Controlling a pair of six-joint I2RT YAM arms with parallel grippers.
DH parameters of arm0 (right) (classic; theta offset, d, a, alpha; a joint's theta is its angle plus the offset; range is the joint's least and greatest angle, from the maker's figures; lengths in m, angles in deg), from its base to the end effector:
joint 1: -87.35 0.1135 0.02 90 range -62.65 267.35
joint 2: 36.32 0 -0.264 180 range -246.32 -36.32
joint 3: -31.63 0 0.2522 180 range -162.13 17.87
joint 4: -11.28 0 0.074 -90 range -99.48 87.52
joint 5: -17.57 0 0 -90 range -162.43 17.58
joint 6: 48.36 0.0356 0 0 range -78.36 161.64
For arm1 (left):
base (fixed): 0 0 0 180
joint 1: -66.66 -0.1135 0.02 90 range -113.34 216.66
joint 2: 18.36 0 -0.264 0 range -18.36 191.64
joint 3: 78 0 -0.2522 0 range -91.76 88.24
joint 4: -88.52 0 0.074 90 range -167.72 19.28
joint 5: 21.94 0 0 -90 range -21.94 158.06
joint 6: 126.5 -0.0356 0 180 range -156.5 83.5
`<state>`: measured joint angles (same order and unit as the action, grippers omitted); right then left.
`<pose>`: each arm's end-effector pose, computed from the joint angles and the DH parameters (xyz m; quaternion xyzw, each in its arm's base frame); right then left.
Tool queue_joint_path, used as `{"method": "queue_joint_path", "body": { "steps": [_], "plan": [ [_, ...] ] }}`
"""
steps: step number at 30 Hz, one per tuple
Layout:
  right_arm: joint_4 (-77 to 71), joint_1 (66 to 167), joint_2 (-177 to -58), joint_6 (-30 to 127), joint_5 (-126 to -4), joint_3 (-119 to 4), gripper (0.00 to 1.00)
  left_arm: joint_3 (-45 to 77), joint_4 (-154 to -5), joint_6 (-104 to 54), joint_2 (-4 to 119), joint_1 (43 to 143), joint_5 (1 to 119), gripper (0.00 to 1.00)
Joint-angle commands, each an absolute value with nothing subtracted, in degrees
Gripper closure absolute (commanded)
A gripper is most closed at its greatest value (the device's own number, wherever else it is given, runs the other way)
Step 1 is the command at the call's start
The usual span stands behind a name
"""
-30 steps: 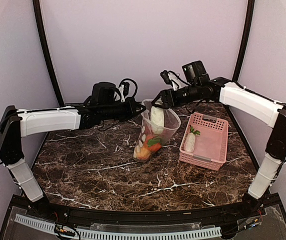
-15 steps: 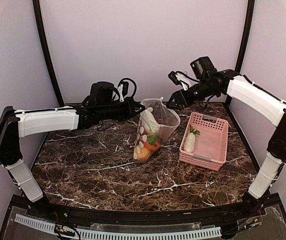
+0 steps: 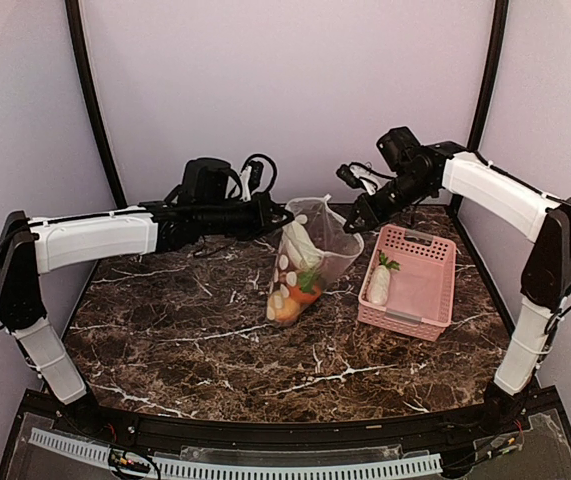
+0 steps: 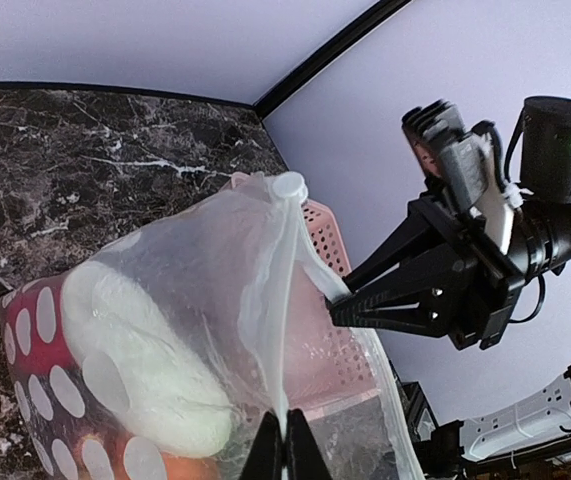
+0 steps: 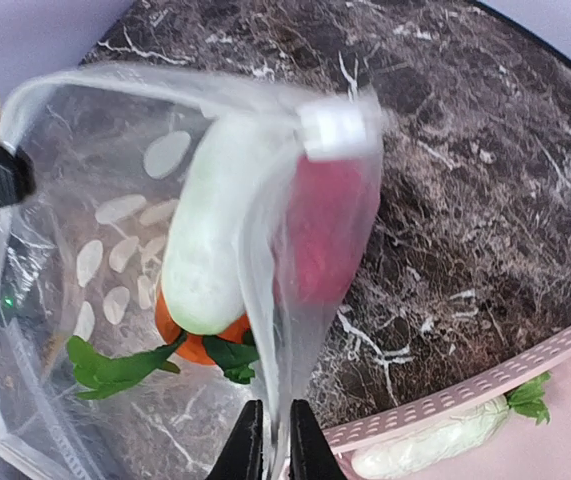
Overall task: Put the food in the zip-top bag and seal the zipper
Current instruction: Adjust the zipper food storage bag at the center of the board.
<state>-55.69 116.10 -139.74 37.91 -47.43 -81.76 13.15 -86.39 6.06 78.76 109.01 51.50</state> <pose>0.3325 0.1996 0.3248 -0.3208 0.8815 0.2627 0.2257 0.2943 -0.2820 0.3142 0.0879 0.7765 -0.4975 0.3764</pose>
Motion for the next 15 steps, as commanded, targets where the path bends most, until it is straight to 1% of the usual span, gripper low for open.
{"method": "queue_joint_path", "body": {
  "steps": [1, 4, 5, 6, 8, 13, 15],
  "plan": [
    [-55.7, 116.3, -138.5, 38.9, -43.5, -87.5, 0.9, 1.8, -72.3, -0.9, 79.6, 110.4, 49.0, 0.99],
    [-55.1, 116.3, -137.4, 39.1, -44.6, -88.1, 0.9, -10.2, -53.3, -4.5, 82.3, 110.6, 52.4, 0.99],
    [-54.9, 116.3, -137.3, 39.2, -44.5, -88.0, 0.9, -12.6, -49.6, -5.5, 83.0, 110.7, 54.2, 0.99],
    [-54.8, 116.3, -137.4, 39.2, -43.8, -87.8, 0.9, -17.6, -42.2, -7.1, 84.7, 110.7, 55.3, 0.99],
    [-54.4, 116.3, -137.8, 39.5, -41.2, -87.4, 0.9, -24.0, -33.5, -9.1, 87.0, 110.9, 58.0, 0.99],
    [-54.3, 116.3, -139.0, 39.2, -40.1, -88.4, 0.9, -30.1, -23.9, -12.0, 89.9, 111.0, 62.1, 0.99],
    [-54.2, 116.3, -139.1, 38.9, -39.9, -88.2, 0.88, -31.6, -21.1, -13.6, 90.3, 111.0, 64.4, 0.99]
  ]
}}
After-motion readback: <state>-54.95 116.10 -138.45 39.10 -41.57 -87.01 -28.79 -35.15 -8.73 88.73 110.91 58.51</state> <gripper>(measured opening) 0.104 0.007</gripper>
